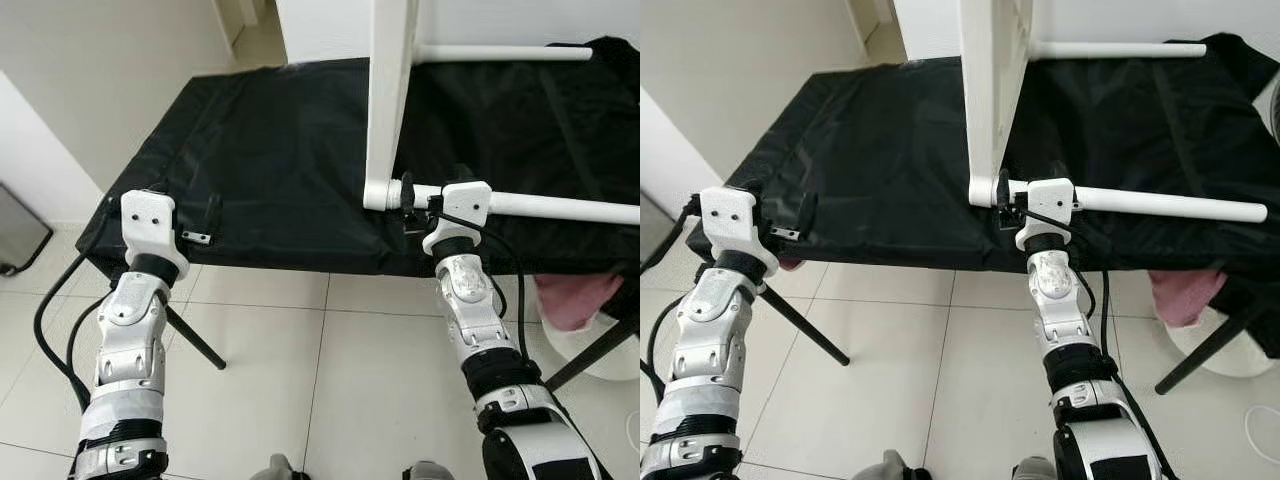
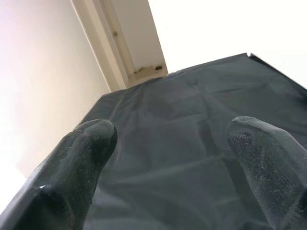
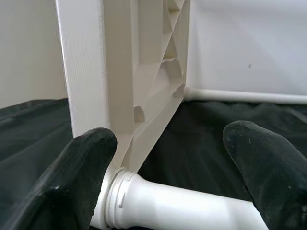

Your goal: Building children table

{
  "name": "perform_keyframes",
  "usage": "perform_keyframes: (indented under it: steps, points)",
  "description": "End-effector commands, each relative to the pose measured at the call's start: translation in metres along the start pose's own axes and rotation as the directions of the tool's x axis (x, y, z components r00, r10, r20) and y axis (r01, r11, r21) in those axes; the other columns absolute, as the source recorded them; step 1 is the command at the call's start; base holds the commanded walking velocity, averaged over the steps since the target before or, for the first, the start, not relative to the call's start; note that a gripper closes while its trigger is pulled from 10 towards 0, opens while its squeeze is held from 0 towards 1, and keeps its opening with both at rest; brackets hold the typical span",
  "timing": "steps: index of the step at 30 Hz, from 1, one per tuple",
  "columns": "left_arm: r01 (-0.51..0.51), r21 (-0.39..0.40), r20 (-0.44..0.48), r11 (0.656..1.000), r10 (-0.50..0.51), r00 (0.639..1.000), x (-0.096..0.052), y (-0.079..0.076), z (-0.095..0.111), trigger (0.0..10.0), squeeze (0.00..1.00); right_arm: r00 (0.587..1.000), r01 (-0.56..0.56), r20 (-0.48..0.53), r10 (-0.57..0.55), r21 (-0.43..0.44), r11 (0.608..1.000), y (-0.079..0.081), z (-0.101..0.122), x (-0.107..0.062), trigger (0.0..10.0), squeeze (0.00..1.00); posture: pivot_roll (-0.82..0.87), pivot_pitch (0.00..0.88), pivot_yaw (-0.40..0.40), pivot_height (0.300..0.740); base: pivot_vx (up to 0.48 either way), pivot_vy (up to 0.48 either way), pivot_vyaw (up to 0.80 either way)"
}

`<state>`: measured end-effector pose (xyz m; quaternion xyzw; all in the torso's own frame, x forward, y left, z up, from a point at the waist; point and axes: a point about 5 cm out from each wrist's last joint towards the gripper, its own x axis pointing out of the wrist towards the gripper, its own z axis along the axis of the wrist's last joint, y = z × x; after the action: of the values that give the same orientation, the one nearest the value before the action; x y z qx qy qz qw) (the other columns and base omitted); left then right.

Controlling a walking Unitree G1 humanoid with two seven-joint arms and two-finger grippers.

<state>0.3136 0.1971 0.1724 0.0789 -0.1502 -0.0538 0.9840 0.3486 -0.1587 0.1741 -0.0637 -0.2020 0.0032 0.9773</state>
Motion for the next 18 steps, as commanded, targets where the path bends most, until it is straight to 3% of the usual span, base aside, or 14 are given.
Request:
perform_keyframes:
  steps: [1, 14, 18]
  points:
    - [-0.093, 0.004, -0.023, 0.996, 0.093, 0.995, -0.003, 0.006, -0.009, 10.0, 0.00, 0.999, -0.016, -0.032, 0.017, 0.021, 1.000, 0.005, -0.006, -0.004, 10.0, 0.00, -0.10, 0.000, 0.091, 0.740, 0.000, 0.000, 0.00]
    - [-0.148, -0.100, -0.041, 0.984, 0.145, 0.989, 0.008, -0.002, -0.018, 10.0, 0.00, 1.000, 0.007, -0.008, -0.007, 0.024, 1.000, 0.012, 0.001, -0.006, 10.0, 0.00, -0.14, 0.000, 0.055, 0.740, 0.000, 0.000, 0.00]
    - [-0.124, -0.115, -0.047, 0.985, 0.120, 0.992, 0.022, -0.009, -0.016, 10.0, 0.00, 0.999, 0.031, -0.013, -0.031, 0.039, 0.999, 0.012, 0.003, -0.011, 10.0, 0.00, -0.16, 0.033, 0.048, 0.740, 0.000, 0.000, 0.00]
